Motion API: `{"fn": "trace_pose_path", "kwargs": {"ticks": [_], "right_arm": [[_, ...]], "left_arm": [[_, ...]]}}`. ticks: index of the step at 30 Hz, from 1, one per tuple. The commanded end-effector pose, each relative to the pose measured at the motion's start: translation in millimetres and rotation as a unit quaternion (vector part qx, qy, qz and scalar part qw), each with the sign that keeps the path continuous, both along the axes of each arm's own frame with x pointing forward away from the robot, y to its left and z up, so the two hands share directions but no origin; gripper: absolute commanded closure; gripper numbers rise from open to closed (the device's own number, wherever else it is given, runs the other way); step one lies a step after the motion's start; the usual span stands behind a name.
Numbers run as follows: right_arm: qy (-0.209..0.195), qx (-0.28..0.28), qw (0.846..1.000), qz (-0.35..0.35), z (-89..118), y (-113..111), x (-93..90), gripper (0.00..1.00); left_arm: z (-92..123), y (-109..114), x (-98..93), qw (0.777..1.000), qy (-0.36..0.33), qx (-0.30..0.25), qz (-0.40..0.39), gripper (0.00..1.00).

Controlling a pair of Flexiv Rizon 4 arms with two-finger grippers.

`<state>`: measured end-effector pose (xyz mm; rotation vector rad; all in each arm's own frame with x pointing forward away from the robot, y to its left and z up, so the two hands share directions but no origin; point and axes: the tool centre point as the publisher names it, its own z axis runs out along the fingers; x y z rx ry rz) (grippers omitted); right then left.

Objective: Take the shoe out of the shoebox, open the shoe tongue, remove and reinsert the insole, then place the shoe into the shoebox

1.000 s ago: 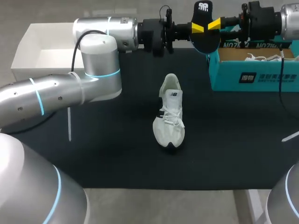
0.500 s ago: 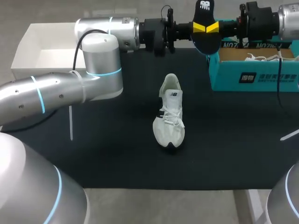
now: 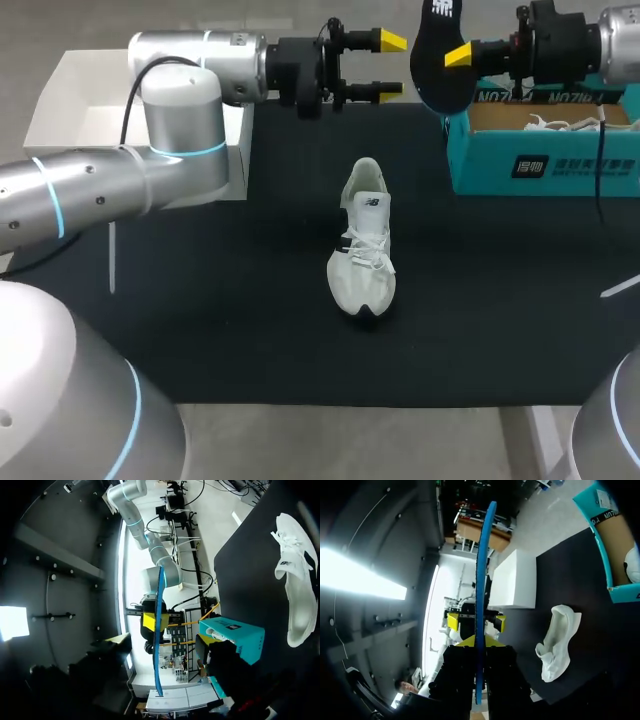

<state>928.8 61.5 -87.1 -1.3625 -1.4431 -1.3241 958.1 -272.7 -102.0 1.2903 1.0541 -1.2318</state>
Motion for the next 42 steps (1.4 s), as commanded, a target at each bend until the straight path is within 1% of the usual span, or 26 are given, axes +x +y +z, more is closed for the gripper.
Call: {"fn": "trace_pose_path", "kwargs": {"ticks": [1,5,9,17,23,25,26,29,31,37,42], "right_arm": [[0.0,-0.006,1.0,0.001,2.9,-3.2,1.6,1.0],[-0.001,-0.01,1.0,0.001,3.7,-5.8,1.7,1.0],[0.0,-0.012,1.0,-0.002,3.7,-7.7,0.5,1.0],[-0.003,-0.017,1.0,-0.008,4.3,-8.1,-0.9,1.0],[-0.037,-0.026,0.999,-0.021,10.3,-6.7,-3.0,1.0],[-0.053,-0.029,0.998,-0.027,13.7,-6.7,-3.6,1.0],[-0.059,-0.031,0.997,-0.029,15.2,-7.0,-3.8,1.0],[-0.073,-0.036,0.996,-0.037,19.5,-8.4,-4.0,1.0],[-0.082,-0.039,0.995,-0.04,21.8,-9.4,-3.8,1.0],[-0.086,-0.041,0.994,-0.045,23.2,-10.4,-3.3,1.0],[-0.087,-0.042,0.994,-0.043,23.6,-8.9,-3.4,1.0]], "left_arm": [[1.7,47.5,2.9,0.999,-0.018,0.041,-0.011,0.0],[3.5,81.5,6.1,0.997,-0.026,0.069,-0.01,0.0],[5.9,112.8,3.2,0.995,-0.017,0.098,-0.013,0.0],[-4.4,168.1,-13.1,0.984,0.04,0.175,-0.008,0.0],[-17.6,201.1,-24.3,0.973,0.068,0.222,-0.01,0.0],[-24.4,212.3,-26.4,0.966,0.064,0.251,-0.012,0.0],[-26.9,217.6,-27.3,0.964,0.068,0.257,-0.012,0.0],[-30.4,230.3,-29.8,0.961,0.081,0.265,-0.004,0.0],[-32.9,237.9,-29.2,0.958,0.075,0.277,0.004,0.0],[-38.5,251.9,-17.5,0.958,0.062,0.275,0.045,0.0],[-36.2,262.6,-12.0,0.955,0.05,0.287,0.06,0.0]]}}
